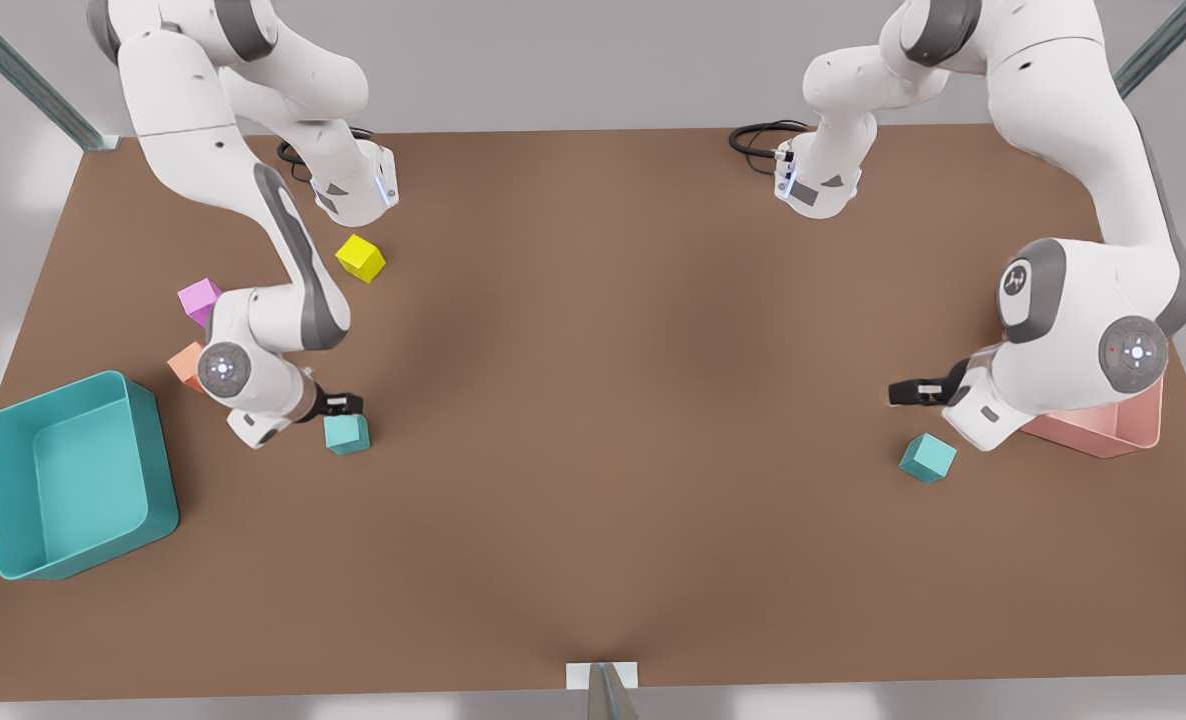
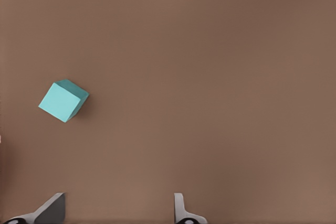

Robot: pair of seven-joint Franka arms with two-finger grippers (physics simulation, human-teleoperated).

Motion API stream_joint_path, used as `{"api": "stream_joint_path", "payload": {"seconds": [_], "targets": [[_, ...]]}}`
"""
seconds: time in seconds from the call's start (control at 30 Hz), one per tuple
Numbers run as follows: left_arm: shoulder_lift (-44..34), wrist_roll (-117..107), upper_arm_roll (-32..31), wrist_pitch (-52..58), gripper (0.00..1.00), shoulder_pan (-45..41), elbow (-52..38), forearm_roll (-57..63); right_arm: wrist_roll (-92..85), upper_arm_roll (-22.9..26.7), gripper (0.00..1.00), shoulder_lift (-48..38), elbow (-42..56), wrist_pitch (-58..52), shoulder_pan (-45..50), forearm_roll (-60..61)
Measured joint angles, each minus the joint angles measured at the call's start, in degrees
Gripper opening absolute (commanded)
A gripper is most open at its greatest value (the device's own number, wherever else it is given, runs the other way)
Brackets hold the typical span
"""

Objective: Stack the two blue cubes on top of each other

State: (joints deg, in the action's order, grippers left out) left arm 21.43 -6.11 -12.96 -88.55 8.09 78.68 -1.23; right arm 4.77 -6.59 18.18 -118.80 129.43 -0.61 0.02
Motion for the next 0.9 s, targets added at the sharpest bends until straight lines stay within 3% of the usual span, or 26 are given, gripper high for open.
{"api": "stream_joint_path", "payload": {"seconds": [0.6, 0.7, 0.9], "targets": [[-8.1, 0.2, -6.7, 2.7, 1.0, 0.6, 0.3, 0.4, 1.8, 0.1, 1.0, 4.5, -2.1, 9.0, -0.4, 0.0], [-6.4, 1.6, -8.8, 2.1, 1.0, 0.7, 0.7, 5.3, 1.7, 0.2, 1.0, 5.0, -2.1, 10.1, -0.4, 0.0], [-8.5, 11.1, -9.8, -9.4, 1.0, 9.0, 16.6, 9.5, 1.5, 0.2, 1.0, 7.1, -2.1, 12.2, -0.4, -0.1]]}}
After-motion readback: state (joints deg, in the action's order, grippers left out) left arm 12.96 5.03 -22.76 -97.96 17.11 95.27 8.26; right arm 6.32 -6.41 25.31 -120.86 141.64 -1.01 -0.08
